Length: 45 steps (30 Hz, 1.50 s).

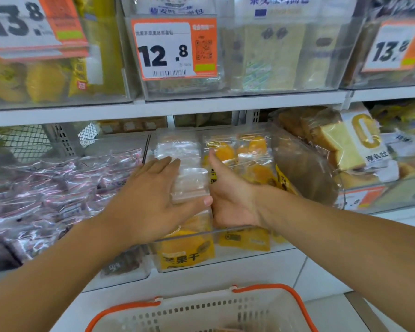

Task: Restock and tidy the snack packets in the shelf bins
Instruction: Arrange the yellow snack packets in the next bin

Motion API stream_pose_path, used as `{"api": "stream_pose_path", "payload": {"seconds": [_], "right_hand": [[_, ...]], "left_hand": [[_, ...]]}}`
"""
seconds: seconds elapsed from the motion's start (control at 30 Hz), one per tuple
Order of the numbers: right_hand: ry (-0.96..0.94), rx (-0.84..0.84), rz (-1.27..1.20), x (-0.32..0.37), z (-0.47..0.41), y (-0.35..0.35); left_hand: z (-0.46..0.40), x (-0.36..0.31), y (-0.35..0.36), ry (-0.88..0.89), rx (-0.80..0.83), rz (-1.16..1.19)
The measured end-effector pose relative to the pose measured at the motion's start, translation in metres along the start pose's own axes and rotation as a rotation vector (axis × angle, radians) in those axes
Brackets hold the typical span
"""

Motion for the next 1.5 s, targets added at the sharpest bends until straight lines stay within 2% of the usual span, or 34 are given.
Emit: {"api": "stream_pose_path", "payload": {"seconds": [0.1,0.17,0.3,0.43,0.67,0.8,0.87,0.97,1.0,1.03,1.1,1.17,1.23,1.37,1.43,1.5], "right_hand": [[-0.006,-0.178,0.064,0.005,0.008,-0.002],[-0.069,-0.291,0.022,0.013,0.009,-0.01],[-0.128,-0.187,0.007,0.032,0.004,0.004],[-0.22,-0.093,0.159,0.043,0.014,0.019],[-0.074,-0.031,0.138,0.016,-0.021,-0.011],[-0.015,0.017,0.148,0.013,-0.012,-0.034],[-0.021,-0.121,0.382,0.029,-0.003,-0.052],[-0.208,-0.613,1.15,0.068,0.011,-0.093],[-0.256,-0.729,1.362,0.078,0.013,-0.104],[-0.269,-0.819,1.473,0.085,0.01,-0.116],[-0.293,-0.888,1.497,0.094,0.0,-0.131],[-0.325,-0.864,1.511,0.097,-0.014,-0.136],[-0.354,-0.874,1.564,0.098,-0.025,-0.138],[-0.482,-1.121,1.627,0.1,-0.022,-0.138],[-0.442,-1.09,1.658,0.097,-0.023,-0.145],[-0.43,-1.012,1.666,0.092,-0.027,-0.152]], "left_hand": [[-0.001,-0.004,-0.002,-0.016,-0.001,-0.015],[-0.002,-0.006,-0.004,-0.039,0.005,-0.039],[-0.002,-0.008,-0.004,-0.035,0.0,-0.04],[0.0,-0.006,-0.003,-0.026,-0.005,-0.036],[-0.004,-0.007,0.002,-0.019,-0.005,-0.179],[-0.005,-0.006,0.001,-0.03,0.033,-0.16],[-0.006,-0.01,-0.008,-0.034,0.06,-0.108],[-0.012,-0.027,-0.03,-0.011,0.011,-0.045],[-0.017,-0.036,-0.036,0.007,-0.006,-0.025],[-0.024,-0.045,-0.04,0.025,-0.002,-0.011],[-0.047,-0.066,-0.039,0.078,0.048,-0.054],[-0.078,-0.08,-0.029,0.095,0.114,-0.112],[-0.11,-0.079,-0.015,0.003,0.169,-0.164],[-0.146,-0.058,0.013,-0.263,0.287,-0.347],[-0.15,-0.052,0.022,-0.337,0.396,-0.347],[-0.147,-0.054,0.022,-0.327,0.448,-0.368]]}}
Point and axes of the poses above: each hand's wrist, its own z-axis away from the middle knuckle, its own y-axis out of the palm, x = y × z, the point moved 3 cm from there along -z, towards the middle knuckle
